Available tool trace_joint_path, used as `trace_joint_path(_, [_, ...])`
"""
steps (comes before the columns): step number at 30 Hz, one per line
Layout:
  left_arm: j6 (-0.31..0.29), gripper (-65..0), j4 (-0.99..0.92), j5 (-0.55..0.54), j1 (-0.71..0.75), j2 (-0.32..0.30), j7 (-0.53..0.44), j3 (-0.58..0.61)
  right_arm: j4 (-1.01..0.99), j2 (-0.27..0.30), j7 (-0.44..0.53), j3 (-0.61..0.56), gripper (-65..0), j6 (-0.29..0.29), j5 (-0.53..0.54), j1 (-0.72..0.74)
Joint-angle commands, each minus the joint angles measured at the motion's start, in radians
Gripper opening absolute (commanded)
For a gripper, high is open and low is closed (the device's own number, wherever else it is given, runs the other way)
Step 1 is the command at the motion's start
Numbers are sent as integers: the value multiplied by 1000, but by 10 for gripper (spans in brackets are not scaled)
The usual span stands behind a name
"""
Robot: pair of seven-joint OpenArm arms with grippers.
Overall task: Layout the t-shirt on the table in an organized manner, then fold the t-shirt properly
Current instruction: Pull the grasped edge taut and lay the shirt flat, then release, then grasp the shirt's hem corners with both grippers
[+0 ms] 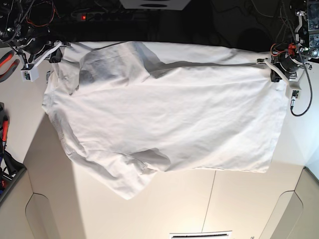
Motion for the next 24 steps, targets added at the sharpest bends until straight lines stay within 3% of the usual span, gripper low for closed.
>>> trace_joint_path(1, [23,-650,-3,26,12,-16,29,-21,19,12,6,22,-650,-5,-7,-3])
trace_joint_path(3, [3,-650,-2,2,8,-16,20,-35,32,12,18,48,-650,-5,-3,-3])
trace_joint_path(9, [-132,-650,-2,-142,-42,-15,27,-42,105,12,19,108,-650,-5,57,-3])
trace_joint_path(12, [-206,-487,-2,-208,-76,-15,46,-42,159,11,19,124,-650,-6,76,-3])
trace_joint_path(13, [-220,-435,-2,-223,-86,-15,46,-42,182,12,20,128,-609,-5,76,-2])
trace_joint_path(15, [-225,-383,-2,-240,-103,-15,48,-42,231,12,26,135,-494,-5,75,6])
trace_joint_path(17, [-225,-382,-1,-253,-119,-15,48,-42,275,12,46,140,-431,-5,75,32])
trace_joint_path(21, [-225,-382,-1,-255,-150,-15,48,-42,315,11,69,141,-428,-5,67,147])
trace_joint_path(24, [-226,-382,-1,-254,-175,-15,48,-42,307,11,85,141,-428,-6,-3,266])
